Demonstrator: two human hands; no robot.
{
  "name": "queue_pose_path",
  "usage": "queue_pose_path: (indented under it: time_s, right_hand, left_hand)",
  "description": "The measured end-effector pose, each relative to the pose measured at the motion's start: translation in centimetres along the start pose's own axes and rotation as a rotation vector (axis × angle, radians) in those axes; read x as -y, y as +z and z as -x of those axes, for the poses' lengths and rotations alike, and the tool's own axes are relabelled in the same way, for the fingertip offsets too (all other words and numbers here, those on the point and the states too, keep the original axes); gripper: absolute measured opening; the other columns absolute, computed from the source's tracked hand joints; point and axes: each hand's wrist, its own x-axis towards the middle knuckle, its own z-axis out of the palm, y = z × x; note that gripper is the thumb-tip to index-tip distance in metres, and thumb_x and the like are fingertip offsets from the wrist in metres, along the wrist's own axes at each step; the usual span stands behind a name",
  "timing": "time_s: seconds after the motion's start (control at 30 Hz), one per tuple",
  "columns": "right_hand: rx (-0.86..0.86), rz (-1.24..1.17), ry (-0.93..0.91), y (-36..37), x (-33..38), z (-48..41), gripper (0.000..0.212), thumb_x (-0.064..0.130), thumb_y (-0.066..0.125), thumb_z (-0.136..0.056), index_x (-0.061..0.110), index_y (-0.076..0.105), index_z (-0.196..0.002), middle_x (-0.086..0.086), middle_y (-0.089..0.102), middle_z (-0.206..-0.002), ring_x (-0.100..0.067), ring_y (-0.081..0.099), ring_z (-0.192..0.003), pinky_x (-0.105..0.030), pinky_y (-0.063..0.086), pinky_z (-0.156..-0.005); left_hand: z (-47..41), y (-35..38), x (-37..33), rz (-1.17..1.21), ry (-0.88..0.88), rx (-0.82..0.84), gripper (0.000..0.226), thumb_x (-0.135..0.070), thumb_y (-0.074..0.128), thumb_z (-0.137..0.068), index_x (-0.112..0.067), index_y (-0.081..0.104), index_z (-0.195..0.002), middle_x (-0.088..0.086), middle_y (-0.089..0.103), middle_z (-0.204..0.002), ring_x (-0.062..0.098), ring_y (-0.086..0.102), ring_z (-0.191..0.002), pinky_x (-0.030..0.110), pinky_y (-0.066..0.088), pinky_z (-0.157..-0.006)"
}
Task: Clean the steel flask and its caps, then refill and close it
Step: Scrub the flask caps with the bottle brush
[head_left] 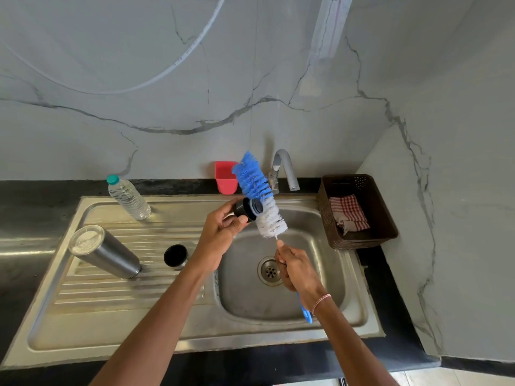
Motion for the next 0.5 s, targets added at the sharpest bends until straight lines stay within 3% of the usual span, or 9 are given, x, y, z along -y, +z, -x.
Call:
queue_pose_path:
  time_s: [0.13,0.3,0.4,0.5]
  right_hand:
    - [0.078,-0.025,0.102,-0.5,-1.3,2.3,0.047,0.046,0.046,-0.106,0.025,0.036,-0.065,0.002,0.025,-0.058,-0.011,0.016,-0.048,-0.024,0.011,-0.044]
    - [0.102,-0.058,0.206,0.1,-0.6,3.3,0.046,0.042,0.044,-0.108,0.025,0.038,-0.065,0.004,0.027,-0.056,-0.009,0.018,-0.045,-0.021,0.014,-0.040]
    - [0.034,0.009,0.176,0.6,1.0,2.3,0.046,0.041,0.043,-0.107,0.025,0.036,-0.065,0.004,0.028,-0.053,-0.010,0.018,-0.043,-0.022,0.014,-0.042]
    - [-0.048,0.239,0.079,0.7,1.5,1.9,0.047,0.045,0.044,-0.105,0.023,0.038,-0.063,0.005,0.033,-0.053,-0.011,0.025,-0.044,-0.028,0.022,-0.047]
  left_hand:
    - [-0.6,-0.8,0.0,-0.016,0.008,-0.156,0.046,0.007,0.061,-0.098,-0.013,0.062,-0.140,-0.004,0.076,-0.120,0.010,0.070,-0.115,0.032,0.054,-0.104]
    - [0.2,0.6,1.8,-0.092,0.003,-0.175,0.047,0.008,0.063,-0.096,-0.024,0.066,-0.131,-0.008,0.077,-0.118,0.008,0.070,-0.112,0.028,0.052,-0.103]
    - [0.4,1.3,2.7,-0.149,0.022,-0.174,0.046,0.004,0.066,-0.095,-0.017,0.066,-0.136,-0.006,0.076,-0.120,0.009,0.070,-0.113,0.029,0.054,-0.102]
    - [-0.2,0.9,2.2,-0.143,0.035,-0.253,0.045,0.003,0.069,-0.094,-0.018,0.068,-0.134,-0.006,0.077,-0.115,0.006,0.072,-0.106,0.022,0.055,-0.092]
